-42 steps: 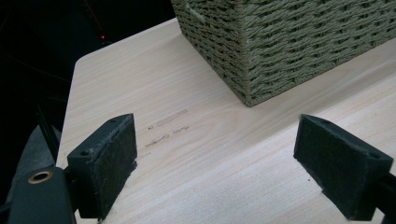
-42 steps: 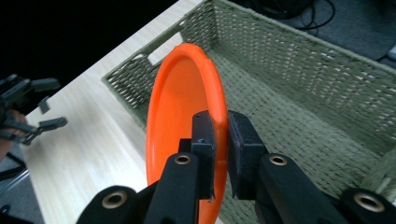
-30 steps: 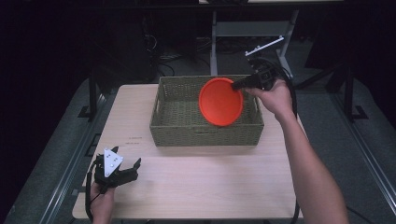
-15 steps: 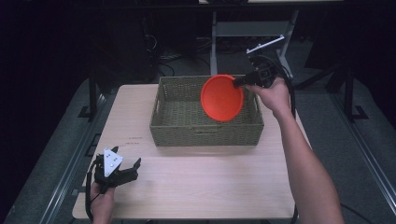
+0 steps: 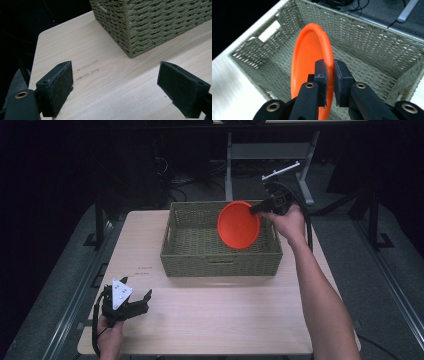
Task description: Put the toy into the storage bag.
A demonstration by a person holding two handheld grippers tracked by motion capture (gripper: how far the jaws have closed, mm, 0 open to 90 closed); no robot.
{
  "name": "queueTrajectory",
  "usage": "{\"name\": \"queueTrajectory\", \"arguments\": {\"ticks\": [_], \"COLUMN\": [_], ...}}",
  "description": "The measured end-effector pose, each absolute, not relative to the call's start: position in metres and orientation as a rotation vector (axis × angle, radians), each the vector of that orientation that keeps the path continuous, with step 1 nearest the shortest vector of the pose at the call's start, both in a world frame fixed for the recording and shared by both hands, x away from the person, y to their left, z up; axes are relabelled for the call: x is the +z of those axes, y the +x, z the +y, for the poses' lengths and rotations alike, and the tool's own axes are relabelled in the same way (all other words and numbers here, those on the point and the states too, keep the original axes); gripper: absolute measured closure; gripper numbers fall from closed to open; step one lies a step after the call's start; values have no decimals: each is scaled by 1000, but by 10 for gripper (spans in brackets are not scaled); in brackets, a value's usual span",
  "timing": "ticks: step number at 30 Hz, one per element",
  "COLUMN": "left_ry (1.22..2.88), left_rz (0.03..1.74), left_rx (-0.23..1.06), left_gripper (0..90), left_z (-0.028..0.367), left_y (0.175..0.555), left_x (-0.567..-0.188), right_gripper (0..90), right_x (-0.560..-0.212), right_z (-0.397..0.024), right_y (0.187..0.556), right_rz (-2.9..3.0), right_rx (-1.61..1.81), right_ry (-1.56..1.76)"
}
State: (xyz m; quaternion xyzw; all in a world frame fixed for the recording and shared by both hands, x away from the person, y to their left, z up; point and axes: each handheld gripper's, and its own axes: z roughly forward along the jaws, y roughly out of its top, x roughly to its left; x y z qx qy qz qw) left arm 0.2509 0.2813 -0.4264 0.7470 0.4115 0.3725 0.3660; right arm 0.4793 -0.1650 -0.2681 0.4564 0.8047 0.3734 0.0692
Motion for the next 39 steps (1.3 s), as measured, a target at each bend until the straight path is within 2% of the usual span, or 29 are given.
{"name": "queueTrajectory", "arguments": {"ticks": [25, 39], "left_ry": [1917, 1920], "left_rz": [1057, 1059], "left_rx": [962, 960], "left_gripper": [128, 128], "left_z": [282, 282], "left_y": [251, 250], "left_x": [-426, -426], "right_gripper": [817, 817], "right_x": [-309, -321], "right_z": [-152, -139], "right_y": [494, 496], "right_rz": [2440, 2465], "right_rx": [1067, 1024], "right_ry": [1429, 1424]}}
